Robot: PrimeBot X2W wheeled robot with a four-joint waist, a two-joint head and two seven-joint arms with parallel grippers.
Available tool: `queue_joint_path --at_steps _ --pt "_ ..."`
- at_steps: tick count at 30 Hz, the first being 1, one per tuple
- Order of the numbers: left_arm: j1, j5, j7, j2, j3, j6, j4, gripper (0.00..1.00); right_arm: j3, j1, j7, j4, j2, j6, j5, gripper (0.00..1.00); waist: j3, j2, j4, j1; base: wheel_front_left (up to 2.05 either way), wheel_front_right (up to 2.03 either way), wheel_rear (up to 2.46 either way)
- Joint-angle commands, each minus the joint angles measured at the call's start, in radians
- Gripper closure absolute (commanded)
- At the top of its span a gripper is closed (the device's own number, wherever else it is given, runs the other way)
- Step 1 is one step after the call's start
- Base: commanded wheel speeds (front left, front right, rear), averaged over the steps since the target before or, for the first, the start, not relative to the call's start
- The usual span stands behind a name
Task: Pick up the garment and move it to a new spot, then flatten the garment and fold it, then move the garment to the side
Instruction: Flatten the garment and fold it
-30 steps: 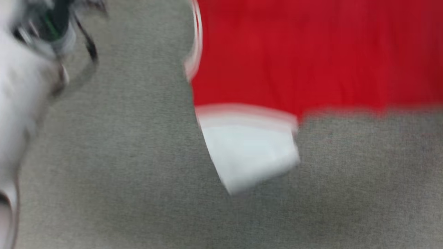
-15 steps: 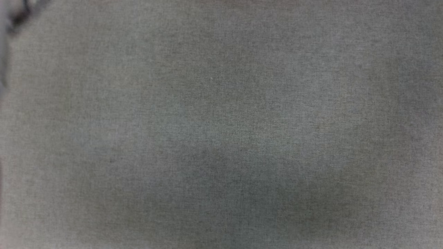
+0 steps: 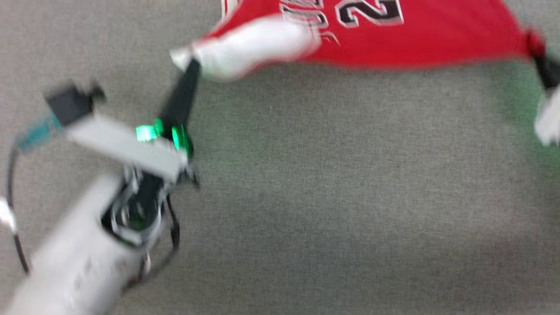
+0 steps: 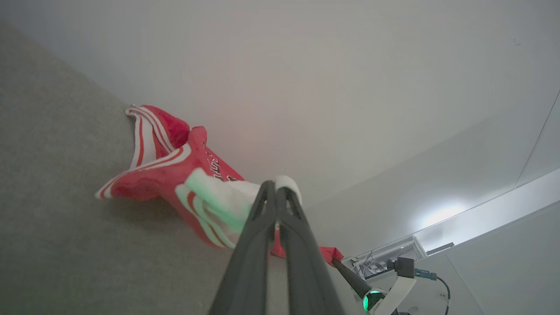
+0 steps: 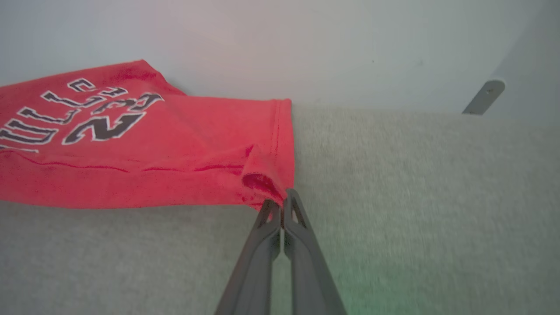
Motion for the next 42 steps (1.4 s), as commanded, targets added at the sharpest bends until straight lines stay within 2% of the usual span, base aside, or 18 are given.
queue_joint_path --at_steps 1,5,7,14,21,27,31,34,40,42 --pt "0.027 0.005 -0.005 0.000 0.014 0.001 -0.019 1.00 0.002 0.034 0.004 -0.029 -0.017 -0.001 0.021 1.00 -0.014 -0.0001 0.003 0.0000 0.00 0.00 0.00" --pt "0.186 0.038 -0.009 0.002 0.029 0.001 -0.096 1.00 -0.030 0.247 0.030 -0.187 -0.098 -0.001 0.112 1.00 -0.042 -0.0001 0.005 0.0000 0.00 0.00 0.00" --pt "0.251 0.072 -0.010 0.024 0.026 0.001 -0.126 1.00 -0.050 0.338 0.040 -0.265 -0.127 -0.001 0.134 1.00 -0.058 -0.0001 0.001 0.0000 0.00 0.00 0.00" --pt "0.443 0.156 -0.008 0.067 0.030 0.001 -0.236 1.00 -0.194 0.634 0.092 -0.518 -0.164 -0.001 0.163 1.00 -0.114 -0.0001 -0.001 0.0000 0.00 0.00 0.00" --pt "0.651 0.207 -0.008 0.101 0.099 0.001 -0.360 1.00 -0.394 0.916 0.188 -0.775 -0.106 -0.001 0.121 1.00 -0.168 -0.0001 -0.005 0.0000 0.00 0.00 0.00" --pt "0.796 0.264 -0.008 0.121 0.157 0.001 -0.448 1.00 -0.545 1.106 0.271 -0.973 0.006 -0.001 0.082 1.00 -0.177 -0.0001 -0.001 0.0000 0.00 0.00 0.00" --pt "0.789 0.289 -0.008 0.130 0.152 0.001 -0.468 1.00 -0.592 1.132 0.320 -1.049 0.065 -0.001 0.062 1.00 -0.180 -0.0001 0.005 0.0000 0.00 0.00 0.00" --pt "0.724 0.303 0.003 0.134 0.132 0.001 -0.456 1.00 -0.597 1.082 0.358 -1.056 0.078 -0.001 0.054 1.00 -0.182 -0.0001 0.008 0.0000 0.00 0.00 0.00" --pt "0.520 0.316 0.035 0.112 0.097 0.001 -0.371 1.00 -0.580 0.922 0.415 -0.957 0.071 -0.001 0.044 1.00 -0.173 -0.0001 0.012 0.0000 0.00 0.00 0.00" --pt "0.454 0.298 0.037 0.089 0.088 0.001 -0.333 1.00 -0.564 0.855 0.429 -0.911 0.065 -0.001 0.047 1.00 -0.163 -0.0001 0.006 0.0000 0.00 0.00 0.00"
